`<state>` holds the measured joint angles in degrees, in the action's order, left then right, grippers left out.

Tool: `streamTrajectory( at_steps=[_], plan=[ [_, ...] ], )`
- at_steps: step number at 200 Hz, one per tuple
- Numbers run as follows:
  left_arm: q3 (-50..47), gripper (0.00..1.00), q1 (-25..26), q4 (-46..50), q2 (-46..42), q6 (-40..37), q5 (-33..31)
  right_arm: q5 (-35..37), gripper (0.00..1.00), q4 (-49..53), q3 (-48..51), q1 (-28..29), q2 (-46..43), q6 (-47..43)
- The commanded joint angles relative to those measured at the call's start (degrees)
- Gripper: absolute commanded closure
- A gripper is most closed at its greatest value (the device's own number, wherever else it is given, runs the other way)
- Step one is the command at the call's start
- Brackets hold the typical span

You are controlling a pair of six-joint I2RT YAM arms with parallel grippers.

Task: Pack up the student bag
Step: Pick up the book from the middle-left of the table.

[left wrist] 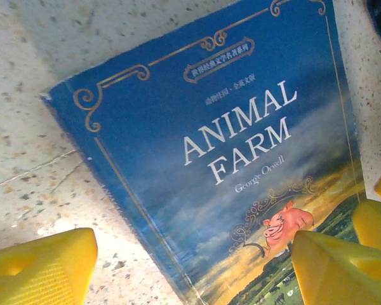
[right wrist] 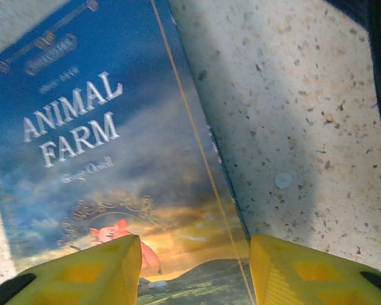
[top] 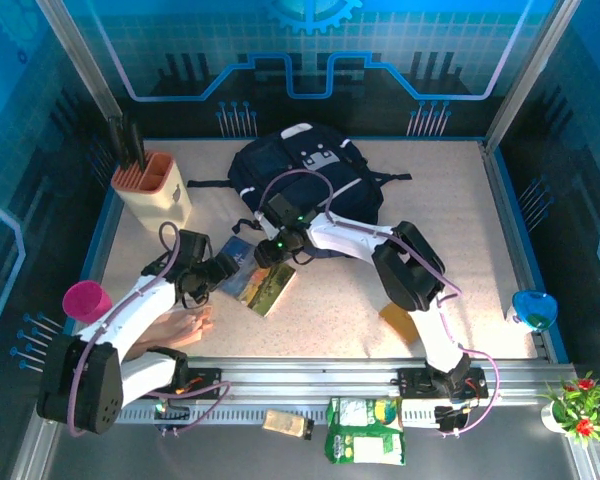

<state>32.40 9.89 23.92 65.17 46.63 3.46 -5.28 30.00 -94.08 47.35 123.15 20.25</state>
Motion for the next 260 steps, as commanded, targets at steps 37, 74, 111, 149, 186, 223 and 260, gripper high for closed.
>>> streamTrajectory(
  at_steps=[37,74,111,149,186,223,260],
  plan=[
    [-3.28,0.26,-0.57,-6.81,4.32,4.42,6.18,1.67,0.58,5.68,-2.77,0.73,3.56,-0.66],
    [-3.77,0.28,-0.57,-9.43,6.51,5.22,8.01,1.6,0.59,6.3,-2.8,0.73,4.63,-0.35],
    [-3.46,0.35,-0.51,-12.86,5.87,3.95,11.15,0.91,0.61,6.26,-2.09,0.77,5.16,0.22],
    [-1.36,0.42,-0.57,-13.9,0.51,-1.39,15.71,-0.17,0.62,5.71,-0.9,0.55,5.34,1.07],
    [-4.62,0.48,-0.57,-24.17,0.93,1.94,21.7,-2.61,0.63,4.26,0.21,0.02,5.34,2.13],
    [-6.24,0.56,-0.39,-31.69,7.27,6.47,23.77,-3.86,0.63,3.6,0.95,0.0,5.26,2.46],
    [-5.48,0.66,-0.39,-29.08,7.73,6.33,20.35,-3.63,0.63,2.68,1.93,-0.39,3.91,2.73]
  ],
)
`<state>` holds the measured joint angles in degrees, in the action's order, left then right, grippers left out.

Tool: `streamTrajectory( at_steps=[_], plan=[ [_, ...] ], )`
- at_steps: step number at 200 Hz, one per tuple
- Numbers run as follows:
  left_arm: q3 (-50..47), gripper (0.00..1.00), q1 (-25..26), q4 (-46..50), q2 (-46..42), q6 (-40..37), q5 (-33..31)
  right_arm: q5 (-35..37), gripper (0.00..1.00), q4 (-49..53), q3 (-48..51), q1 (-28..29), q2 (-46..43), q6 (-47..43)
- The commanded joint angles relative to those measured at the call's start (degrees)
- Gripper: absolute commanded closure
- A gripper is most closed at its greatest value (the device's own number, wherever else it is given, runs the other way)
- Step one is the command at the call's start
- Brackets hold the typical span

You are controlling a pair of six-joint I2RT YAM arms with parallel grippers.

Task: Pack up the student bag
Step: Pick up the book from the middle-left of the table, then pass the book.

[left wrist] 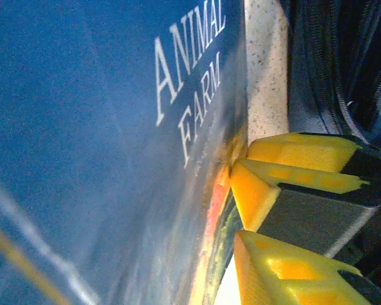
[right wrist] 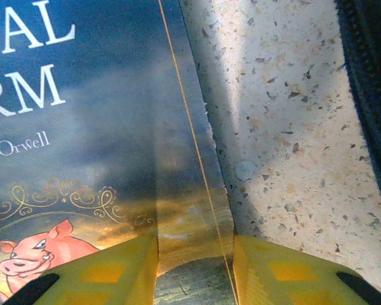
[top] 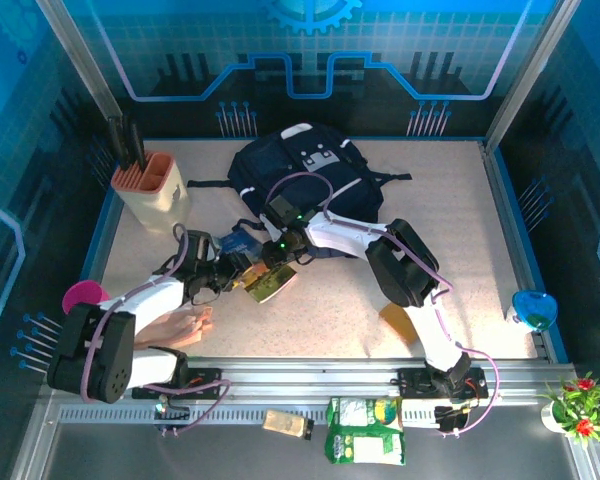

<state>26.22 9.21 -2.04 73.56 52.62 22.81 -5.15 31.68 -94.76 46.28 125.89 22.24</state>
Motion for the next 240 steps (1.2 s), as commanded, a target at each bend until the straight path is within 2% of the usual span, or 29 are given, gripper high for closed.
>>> streamTrajectory(
  at_steps=[1,38,73,103,134,156,179,208,240],
  plan=[
    [0.78,0.67,0.28,-2.95,-0.73,0.31,0.92,-3.7,0.63,0.96,2.63,0.67,1.06,0.72],
    [2.85,0.83,0.16,6.61,-6.1,-2.89,-5.03,-4.74,0.62,-2.77,5.16,-0.88,-4.96,1.7],
    [6.78,0.91,-0.25,18.81,-16.14,-7.93,-13.19,-5.6,0.53,-15.17,14.96,-3.41,-18.27,4.99],
    [9.63,0.94,-0.29,19.19,-22.17,-10.4,-13.96,-5.98,0.45,-26.18,25.16,-7.27,-28.45,10.53],
    [11.87,0.93,-0.25,11.47,-22.92,-9.82,-10.35,-7.18,0.38,-37.27,35.62,-11.72,-36.96,17.56],
    [12.37,0.93,-0.07,0.77,-20.27,-4.87,-7.29,-8.5,0.31,-42.26,40.91,-15.1,-41.51,23.11],
    [13.38,0.94,0.9,-9.87,-15.07,1.51,-4.87,-16.39,0.23,-52.7,46.7,-19.93,-43.64,33.0],
    [13.9,0.93,4.94,-22.27,-8.53,6.73,-6.94,-22.01,0.17,-67.5,52.89,-24.0,-43.24,46.18],
    [15.71,0.93,9.68,-34.94,-0.11,10.95,-9.63,-23.11,0.14,-73.23,54.64,-24.32,-41.37,52.58]
  ],
)
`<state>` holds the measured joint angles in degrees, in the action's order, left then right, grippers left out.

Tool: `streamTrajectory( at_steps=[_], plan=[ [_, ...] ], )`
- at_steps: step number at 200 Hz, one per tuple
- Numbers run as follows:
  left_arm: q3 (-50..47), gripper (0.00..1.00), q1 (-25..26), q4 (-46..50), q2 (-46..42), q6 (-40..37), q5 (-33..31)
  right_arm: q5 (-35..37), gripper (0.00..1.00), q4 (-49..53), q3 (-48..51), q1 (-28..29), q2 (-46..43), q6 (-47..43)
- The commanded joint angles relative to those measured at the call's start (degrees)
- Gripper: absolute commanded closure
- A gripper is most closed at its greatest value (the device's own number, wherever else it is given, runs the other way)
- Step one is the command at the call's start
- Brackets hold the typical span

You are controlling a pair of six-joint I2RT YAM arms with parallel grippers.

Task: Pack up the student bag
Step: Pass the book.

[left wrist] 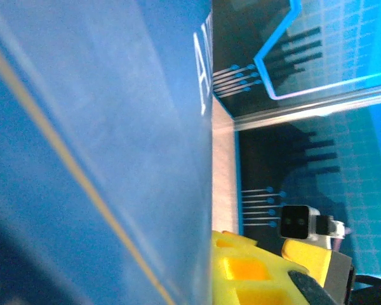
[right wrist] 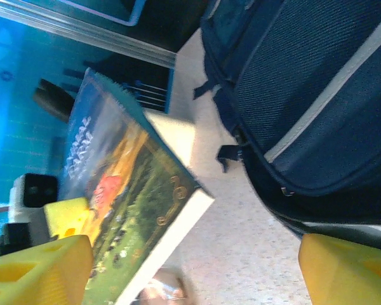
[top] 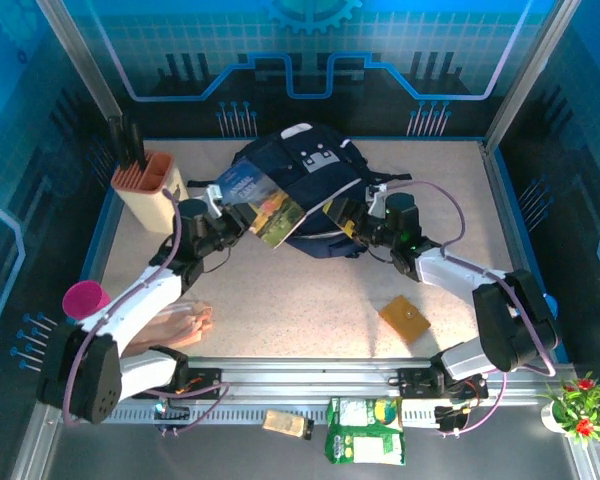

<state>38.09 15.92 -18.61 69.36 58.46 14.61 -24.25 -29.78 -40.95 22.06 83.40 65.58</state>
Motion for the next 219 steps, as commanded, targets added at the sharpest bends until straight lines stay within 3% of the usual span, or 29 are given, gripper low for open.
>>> streamTrajectory(
  at_steps=[1,26,70,107,167,188,219],
  plan=[
    [3.89,0.93,3.06,-18.69,4.41,5.23,-1.47,-4.03,0.13,-11.91,0.89,-0.1,1.18,9.4],
    [6.58,0.93,5.26,-24.09,9.66,7.32,-2.48,-3.58,0.13,-15.04,2.04,-0.03,2.7,13.11],
    [10.16,0.94,7.6,-25.29,15.02,8.62,-3.19,-2.07,0.13,-18.79,2.0,1.46,5.86,16.88],
    [10.56,0.95,8.28,-27.87,17.63,11.3,-2.43,-2.64,0.23,-23.88,-0.14,2.36,9.72,19.15],
    [9.99,0.94,8.37,-28.71,18.25,12.56,-1.74,-2.2,0.46,-25.51,-3.05,2.76,12.81,18.27],
    [9.93,0.9,8.28,-27.11,17.99,11.78,-2.0,-2.5,0.63,-23.74,-3.69,2.74,12.31,15.86],
    [9.76,0.76,8.19,-21.71,17.34,8.47,-2.81,-1.5,0.88,-17.1,-3.6,1.72,8.8,10.18]
  ],
)
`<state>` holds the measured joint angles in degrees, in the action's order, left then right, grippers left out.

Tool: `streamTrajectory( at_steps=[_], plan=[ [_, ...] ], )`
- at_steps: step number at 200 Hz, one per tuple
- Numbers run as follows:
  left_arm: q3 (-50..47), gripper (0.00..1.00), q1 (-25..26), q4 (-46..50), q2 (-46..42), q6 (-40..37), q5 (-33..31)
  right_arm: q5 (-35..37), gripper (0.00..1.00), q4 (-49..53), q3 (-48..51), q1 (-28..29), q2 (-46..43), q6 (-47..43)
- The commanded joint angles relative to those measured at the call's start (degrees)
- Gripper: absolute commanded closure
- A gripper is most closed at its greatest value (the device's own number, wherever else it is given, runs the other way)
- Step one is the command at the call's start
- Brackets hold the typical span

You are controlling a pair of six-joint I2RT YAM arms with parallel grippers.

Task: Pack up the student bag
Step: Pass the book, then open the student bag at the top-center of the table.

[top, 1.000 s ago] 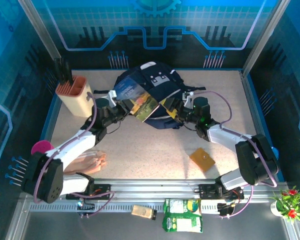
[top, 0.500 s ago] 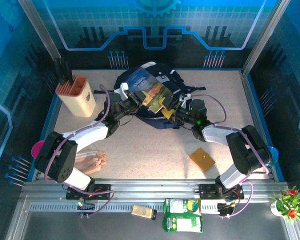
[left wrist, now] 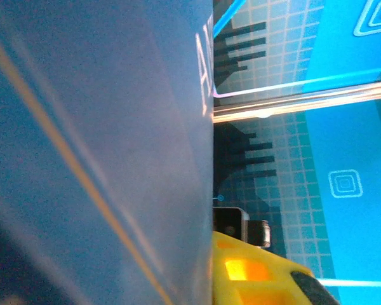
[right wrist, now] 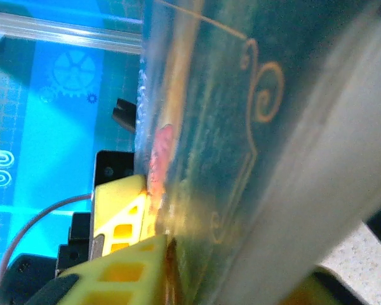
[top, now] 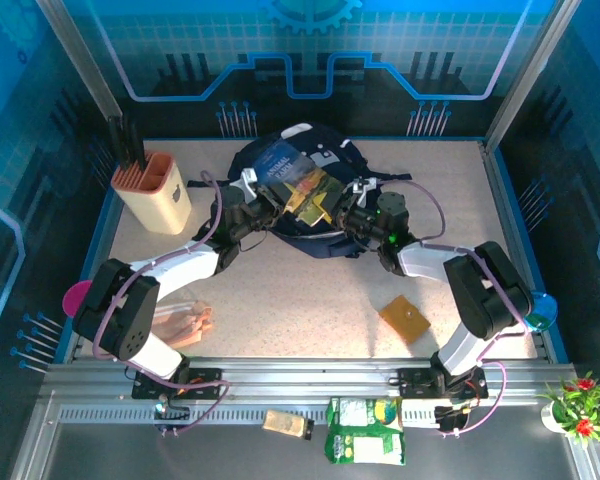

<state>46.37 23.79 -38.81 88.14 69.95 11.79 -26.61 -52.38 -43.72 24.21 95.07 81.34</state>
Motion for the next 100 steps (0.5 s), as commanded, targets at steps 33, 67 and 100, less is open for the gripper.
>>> streamTrajectory(
  at_steps=[33,67,100],
  plan=[
    [3.22,0.53,0.38,12.92,-3.43,-13.1,-2.16,4.4,0.93,17.22,0.47,-2.9,-10.98,-15.13],
    [10.34,0.35,0.73,34.07,-2.63,-27.26,-4.67,9.71,0.94,32.34,1.75,-7.03,-22.42,-27.09],
    [19.01,0.27,2.75,48.41,1.47,-39.27,-6.46,15.94,0.93,47.24,1.49,-11.66,-32.84,-35.71]
  ],
)
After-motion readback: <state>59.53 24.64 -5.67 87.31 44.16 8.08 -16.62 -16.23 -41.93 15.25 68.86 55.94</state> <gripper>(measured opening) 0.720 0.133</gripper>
